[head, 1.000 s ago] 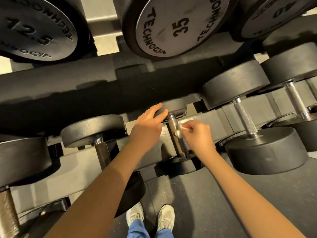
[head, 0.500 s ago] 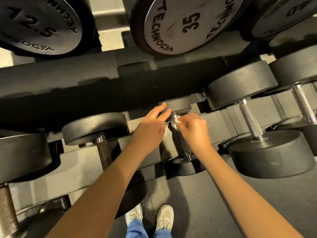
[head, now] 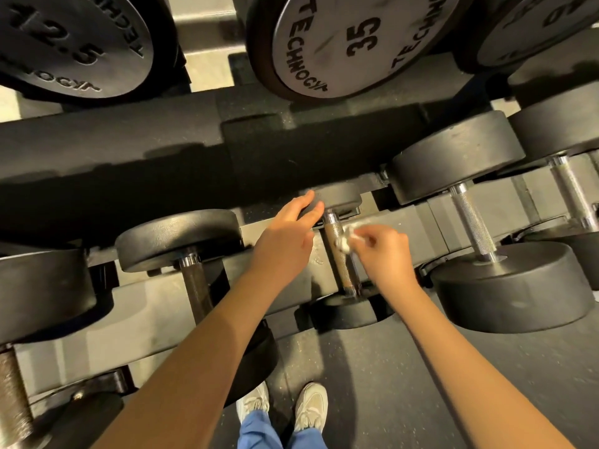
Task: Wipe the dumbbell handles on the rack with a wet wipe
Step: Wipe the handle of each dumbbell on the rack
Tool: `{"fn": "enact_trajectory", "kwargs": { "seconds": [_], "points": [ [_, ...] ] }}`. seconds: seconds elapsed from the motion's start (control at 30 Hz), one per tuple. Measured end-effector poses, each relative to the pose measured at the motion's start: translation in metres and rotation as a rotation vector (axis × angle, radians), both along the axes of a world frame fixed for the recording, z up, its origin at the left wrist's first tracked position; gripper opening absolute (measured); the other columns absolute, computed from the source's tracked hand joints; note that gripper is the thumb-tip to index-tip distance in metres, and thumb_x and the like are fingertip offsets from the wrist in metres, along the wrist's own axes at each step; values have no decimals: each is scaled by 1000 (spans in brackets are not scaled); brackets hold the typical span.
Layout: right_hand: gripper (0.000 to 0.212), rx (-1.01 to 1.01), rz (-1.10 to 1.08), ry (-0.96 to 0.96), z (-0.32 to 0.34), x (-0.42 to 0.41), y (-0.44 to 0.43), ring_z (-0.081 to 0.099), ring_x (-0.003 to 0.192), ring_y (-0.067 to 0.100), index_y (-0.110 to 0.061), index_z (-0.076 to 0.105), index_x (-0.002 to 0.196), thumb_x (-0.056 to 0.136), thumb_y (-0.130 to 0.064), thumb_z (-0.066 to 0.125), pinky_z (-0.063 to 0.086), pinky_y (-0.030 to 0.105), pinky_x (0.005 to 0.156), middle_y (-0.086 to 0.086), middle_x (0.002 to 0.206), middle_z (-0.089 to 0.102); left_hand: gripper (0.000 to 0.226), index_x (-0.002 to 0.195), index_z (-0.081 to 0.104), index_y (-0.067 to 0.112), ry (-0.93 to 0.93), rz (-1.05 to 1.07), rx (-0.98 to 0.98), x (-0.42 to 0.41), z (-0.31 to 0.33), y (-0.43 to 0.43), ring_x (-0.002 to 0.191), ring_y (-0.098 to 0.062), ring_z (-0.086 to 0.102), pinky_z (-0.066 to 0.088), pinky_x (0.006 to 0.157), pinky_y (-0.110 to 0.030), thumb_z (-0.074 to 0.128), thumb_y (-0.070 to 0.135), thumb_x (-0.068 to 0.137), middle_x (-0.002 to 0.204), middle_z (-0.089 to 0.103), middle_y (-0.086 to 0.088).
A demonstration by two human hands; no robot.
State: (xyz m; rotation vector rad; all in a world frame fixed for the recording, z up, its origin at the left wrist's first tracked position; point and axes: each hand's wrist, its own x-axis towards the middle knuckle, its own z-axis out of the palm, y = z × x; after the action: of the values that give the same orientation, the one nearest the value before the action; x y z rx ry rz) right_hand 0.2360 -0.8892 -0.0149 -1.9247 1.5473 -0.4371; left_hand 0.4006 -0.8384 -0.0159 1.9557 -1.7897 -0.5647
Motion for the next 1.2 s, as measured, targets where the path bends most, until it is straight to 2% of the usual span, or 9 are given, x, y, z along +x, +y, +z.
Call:
{"fn": "enact_trajectory", "kwargs": {
  "seconds": [0.17, 0.33, 0.43, 0.57, 0.67, 0.87, 0.97, 1.07, 1.2],
  "points": [
    [23, -15, -249, -122, -18, 37, -13, 62, 90, 13, -7, 70, 108, 90, -19, 64, 42, 17, 74, 5, 100, 70, 58, 149, 30, 20, 4, 4, 1, -2, -1, 0, 144, -15, 21, 36, 110, -28, 46, 1, 96, 159, 19, 2],
    [9, 117, -4, 110, -8, 8, -3, 54, 66, 11, -5, 73, 88, 85, -10, 67, 38, 17, 61, 0, 76, 63, 57, 147, 35, 15, 24, 1, -34, -3, -2, 1, 143, -19, 25, 38, 109, -31, 48, -1, 94, 157, 24, -3],
    [6, 285, 33, 172, 2, -5, -13, 55, 70, 9, -9, 72, 79, 83, -7, 68, 46, 24, 68, -3, 78, 62, 53, 144, 39, 12, 6, 8, -62, -3, -3, 1, 141, -22, 29, 37, 108, -31, 49, -2, 94, 155, 29, -7],
    [18, 179, -123, -20, -1, 2, -8, 54, 80, 9, -8, 71, 103, 86, -15, 68, 41, 19, 74, -4, 91, 60, 53, 145, 39, 11, -7, 18, -90, -5, -6, 1, 142, -22, 29, 24, 108, -23, 48, -2, 94, 155, 30, -7],
    [21, 196, -104, -14, -9, -7, 11, 53, 70, 8, -4, 71, 104, 85, -14, 69, 37, 9, 59, -2, 86, 62, 53, 147, 35, 15, 21, 33, -63, -4, -5, 2, 143, -17, 24, 20, 105, -17, 44, 1, 97, 157, 25, -2],
    [8, 249, 135, 235, -3, -29, 19, 65, 76, 20, -11, 75, 89, 84, -11, 69, 54, 28, 71, 5, 87, 70, 50, 146, 37, 13, 24, 41, -30, -7, -5, -2, 141, -21, 28, 20, 112, -22, 44, 6, 97, 155, 28, -6],
    [9, 150, 33, 53, 4, -22, 21, 55, 63, 5, -17, 72, 90, 84, -11, 69, 42, 18, 58, -11, 70, 59, 38, 128, 59, 6, -14, 42, -132, -11, -3, 3, 114, -28, 54, 49, 94, -43, 49, 4, 91, 127, 56, -13],
    [10, 150, -127, -189, 5, -17, 25, 54, 67, 0, -18, 69, 90, 83, -11, 71, 41, 14, 62, -11, 72, 60, 32, 128, 58, 17, 164, 93, -4, -24, -2, 24, 103, -13, 54, 44, 85, -26, 46, 15, 99, 116, 56, -1],
    [11, 246, -144, -306, 2, -12, 33, 61, 75, 3, -16, 70, 94, 86, -9, 68, 47, 7, 69, -8, 80, 66, 20, 112, 63, 21, 467, 147, 173, -46, -9, 38, 89, -8, 56, 47, 78, -24, 51, 28, 97, 102, 57, 7]
  ]
}}
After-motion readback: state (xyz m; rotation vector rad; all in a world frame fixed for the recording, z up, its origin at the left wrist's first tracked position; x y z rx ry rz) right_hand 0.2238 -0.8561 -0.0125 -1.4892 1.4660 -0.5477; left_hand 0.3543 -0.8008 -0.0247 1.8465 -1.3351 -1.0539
